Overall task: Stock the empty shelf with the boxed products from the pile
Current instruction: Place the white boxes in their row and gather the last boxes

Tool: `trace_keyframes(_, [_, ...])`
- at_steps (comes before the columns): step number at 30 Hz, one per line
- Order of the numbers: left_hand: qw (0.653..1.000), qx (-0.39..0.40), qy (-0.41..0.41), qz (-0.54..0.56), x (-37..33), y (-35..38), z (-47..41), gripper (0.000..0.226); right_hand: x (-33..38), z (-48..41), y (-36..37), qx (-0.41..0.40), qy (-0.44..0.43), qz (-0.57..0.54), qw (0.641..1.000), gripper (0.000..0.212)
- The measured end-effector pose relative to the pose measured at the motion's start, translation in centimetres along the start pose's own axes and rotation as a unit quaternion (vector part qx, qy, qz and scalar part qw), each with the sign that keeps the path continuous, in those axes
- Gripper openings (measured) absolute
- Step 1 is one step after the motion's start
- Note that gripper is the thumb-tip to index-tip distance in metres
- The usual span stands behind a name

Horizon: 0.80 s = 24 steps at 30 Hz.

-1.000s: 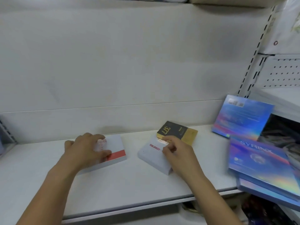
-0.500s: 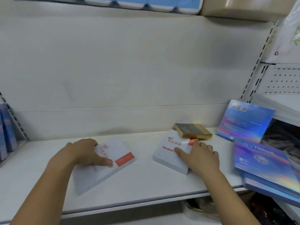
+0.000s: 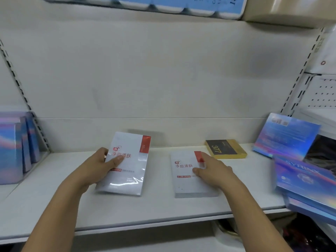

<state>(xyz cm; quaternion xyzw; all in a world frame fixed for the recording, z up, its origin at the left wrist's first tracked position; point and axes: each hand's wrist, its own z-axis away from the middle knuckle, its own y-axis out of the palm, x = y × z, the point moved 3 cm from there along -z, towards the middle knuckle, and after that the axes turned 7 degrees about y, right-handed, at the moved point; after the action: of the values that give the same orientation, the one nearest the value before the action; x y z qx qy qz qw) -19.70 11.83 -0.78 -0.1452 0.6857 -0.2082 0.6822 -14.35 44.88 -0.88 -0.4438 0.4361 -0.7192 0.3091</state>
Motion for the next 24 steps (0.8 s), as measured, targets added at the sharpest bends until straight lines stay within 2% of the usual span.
trace_keyframes(4, [0.999,-0.030,-0.001,0.038,1.1,-1.1,0.5,0.040,1.5,1.0,0.4,-0.048,0.032,0.037,0.998,0.076])
trace_keyframes(8, [0.997,-0.031,0.029,0.071,1.6,-1.4,1.2,0.032,3.6,1.9,0.4,-0.035,0.010,0.030,0.999,0.088])
trace_keyframes(11, [0.993,-0.036,0.055,0.097,1.7,-1.5,1.5,0.028,4.3,2.0,0.4,-0.028,-0.019,-0.111,0.993,0.099])
trace_keyframes(13, [0.989,-0.051,0.065,0.119,1.8,-1.7,1.6,0.028,4.2,2.4,0.1,-0.041,-0.040,-0.260,0.964,0.101])
trace_keyframes(15, [0.986,-0.077,0.071,0.133,2.1,-2.1,1.8,0.027,3.8,2.6,-0.3,-0.060,-0.056,-0.361,0.929,0.094])
trace_keyframes(17, [0.980,-0.102,0.072,0.156,2.5,-2.8,2.2,0.025,3.5,2.4,-0.4,-0.059,-0.060,-0.422,0.903,0.076])
trace_keyframes(20, [0.972,-0.101,0.076,0.196,2.8,-3.4,3.5,0.018,3.1,1.8,0.3,-0.028,-0.066,-0.458,0.886,0.046])
trace_keyframes(24, [0.965,-0.154,0.066,0.204,3.1,-4.2,6.1,0.029,3.6,1.2,1.5,0.028,-0.096,-0.489,0.867,0.045])
